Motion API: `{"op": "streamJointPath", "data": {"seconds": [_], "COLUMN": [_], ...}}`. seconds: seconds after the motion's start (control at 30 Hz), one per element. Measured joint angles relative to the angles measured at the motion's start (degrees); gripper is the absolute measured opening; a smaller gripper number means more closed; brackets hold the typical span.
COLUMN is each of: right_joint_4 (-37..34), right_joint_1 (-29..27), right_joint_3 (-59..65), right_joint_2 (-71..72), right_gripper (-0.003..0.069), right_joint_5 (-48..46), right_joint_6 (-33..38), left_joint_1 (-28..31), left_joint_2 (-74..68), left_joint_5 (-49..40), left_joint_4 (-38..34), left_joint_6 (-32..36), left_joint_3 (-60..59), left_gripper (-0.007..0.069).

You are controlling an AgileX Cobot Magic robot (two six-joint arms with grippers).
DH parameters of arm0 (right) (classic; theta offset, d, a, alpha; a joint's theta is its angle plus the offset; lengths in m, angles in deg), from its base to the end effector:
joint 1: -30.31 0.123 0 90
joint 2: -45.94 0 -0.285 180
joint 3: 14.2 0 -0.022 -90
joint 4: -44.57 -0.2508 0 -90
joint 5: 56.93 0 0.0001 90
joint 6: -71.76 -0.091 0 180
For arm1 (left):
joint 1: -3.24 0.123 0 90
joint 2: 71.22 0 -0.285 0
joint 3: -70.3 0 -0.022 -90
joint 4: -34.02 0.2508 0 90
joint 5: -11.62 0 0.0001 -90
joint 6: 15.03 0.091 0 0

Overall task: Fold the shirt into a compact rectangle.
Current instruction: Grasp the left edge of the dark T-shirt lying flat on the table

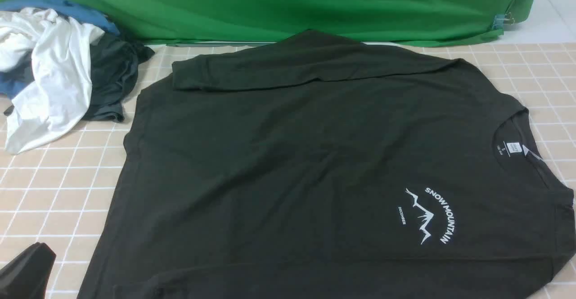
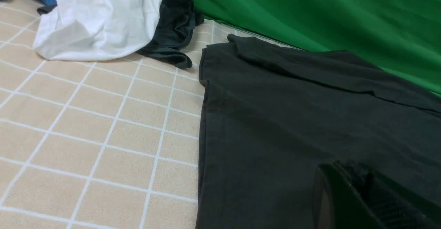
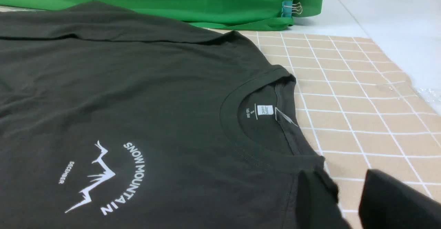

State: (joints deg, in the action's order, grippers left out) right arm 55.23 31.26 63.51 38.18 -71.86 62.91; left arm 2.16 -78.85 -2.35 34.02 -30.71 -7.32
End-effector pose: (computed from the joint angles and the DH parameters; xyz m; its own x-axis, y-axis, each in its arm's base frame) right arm 0.0554 -0.0034 0.1871 -0.1770 -0.0284 -0.9838 0.0258 0.9991 -0.0334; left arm 0.0554 -0.0010 0.1889 -0.1593 -0.2673 -0.9503 -0.0251 0.9634 -0.2668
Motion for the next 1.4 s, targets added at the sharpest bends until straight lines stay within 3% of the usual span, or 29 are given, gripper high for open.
{"op": "streamJointPath", "data": {"seconds": [1.23,1.3,1.4], "right_joint_4": [0.0,0.0,0.0], "right_joint_1": [0.0,0.0,0.0], "right_joint_3": [0.0,0.0,0.0], "right_joint_2": [0.0,0.0,0.0], "right_gripper": [0.0241,0.0241,0.0241], "right_joint_5": [0.06,0.06,0.06], "right_joint_6": [0.0,0.0,0.0], "left_joint_1": [0.0,0.0,0.0], "left_joint_2": [0.0,0.0,0.0], "left_joint_5": [0.0,0.61,4.65], "left_joint_4": [0.0,-1.31,-9.54], "left_joint_6": [0.0,0.0,-1.53], "left_joint_3": [0.0,0.0,0.0], "left_gripper": [0.0013,0.0013,0.0013]}}
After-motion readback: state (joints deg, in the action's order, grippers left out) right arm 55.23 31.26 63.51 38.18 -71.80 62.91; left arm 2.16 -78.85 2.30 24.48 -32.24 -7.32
